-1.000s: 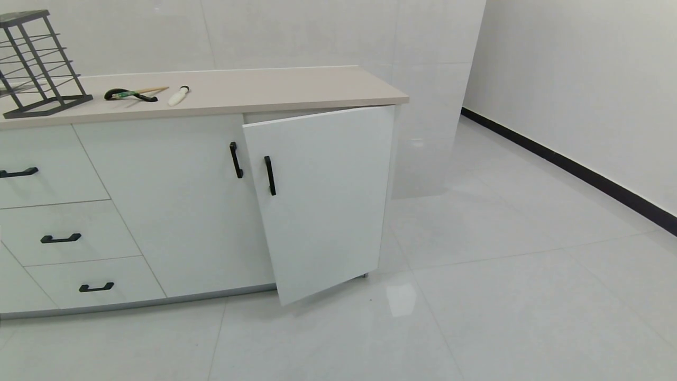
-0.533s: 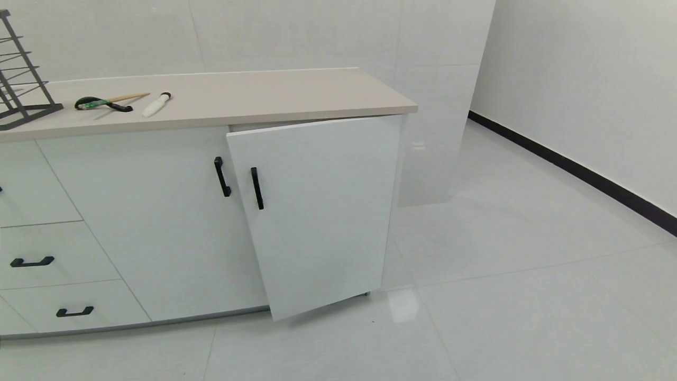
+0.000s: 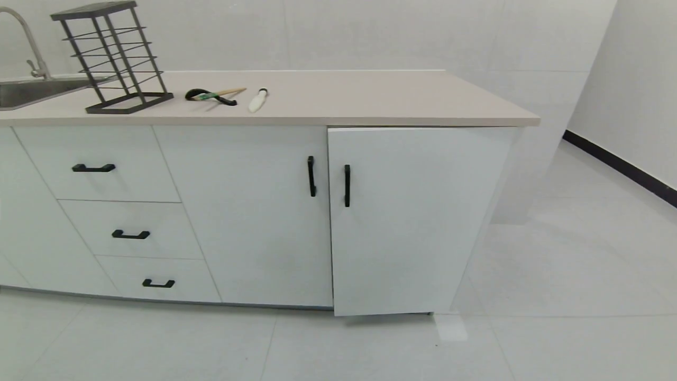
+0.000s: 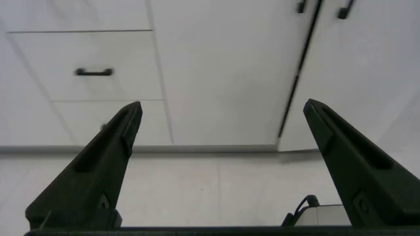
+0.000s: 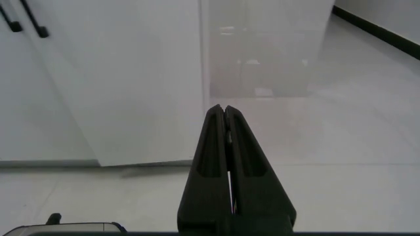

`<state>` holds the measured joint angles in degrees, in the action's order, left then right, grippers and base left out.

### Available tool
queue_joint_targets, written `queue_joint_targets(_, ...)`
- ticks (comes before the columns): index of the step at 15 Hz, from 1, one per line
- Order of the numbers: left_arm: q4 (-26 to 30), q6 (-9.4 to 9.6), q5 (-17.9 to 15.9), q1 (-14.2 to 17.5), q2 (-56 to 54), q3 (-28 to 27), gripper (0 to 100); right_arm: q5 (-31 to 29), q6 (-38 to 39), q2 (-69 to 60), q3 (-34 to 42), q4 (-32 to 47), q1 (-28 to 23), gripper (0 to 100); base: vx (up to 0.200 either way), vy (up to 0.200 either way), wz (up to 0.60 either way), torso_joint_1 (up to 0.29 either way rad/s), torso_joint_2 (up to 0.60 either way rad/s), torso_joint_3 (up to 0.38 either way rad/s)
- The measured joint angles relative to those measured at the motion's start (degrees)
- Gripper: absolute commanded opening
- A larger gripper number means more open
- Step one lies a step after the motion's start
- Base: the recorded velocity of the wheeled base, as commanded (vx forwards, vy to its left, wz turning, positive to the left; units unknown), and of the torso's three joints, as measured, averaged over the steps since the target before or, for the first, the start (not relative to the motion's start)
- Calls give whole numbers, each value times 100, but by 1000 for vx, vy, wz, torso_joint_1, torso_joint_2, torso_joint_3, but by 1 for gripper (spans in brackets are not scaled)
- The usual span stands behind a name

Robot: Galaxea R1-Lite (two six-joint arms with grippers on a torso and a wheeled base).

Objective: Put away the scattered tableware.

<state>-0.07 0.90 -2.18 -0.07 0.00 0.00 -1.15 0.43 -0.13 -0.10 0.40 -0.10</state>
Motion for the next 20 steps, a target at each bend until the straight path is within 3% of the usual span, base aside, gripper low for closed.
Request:
queue_joint_targets(3,2,-4,-2,5,0,0,100,0,1,0,0,-7,0,0,133,200,0,4,4,4)
queue_joint_targets(10,0,-24,16,7,0,0,100,-9,11,2,0,11,2,0,200,0,0,2,2,4)
queue_joint_targets(15,0,-28,22,7,0,0,100,-9,15,2,0,-7,0,0,0,200,0,3,2,2)
queue_joint_targets(20,-4,-28,22,7,0,0,100,-16,-5,2,0,6,5,0,0,0,120,1,0,0)
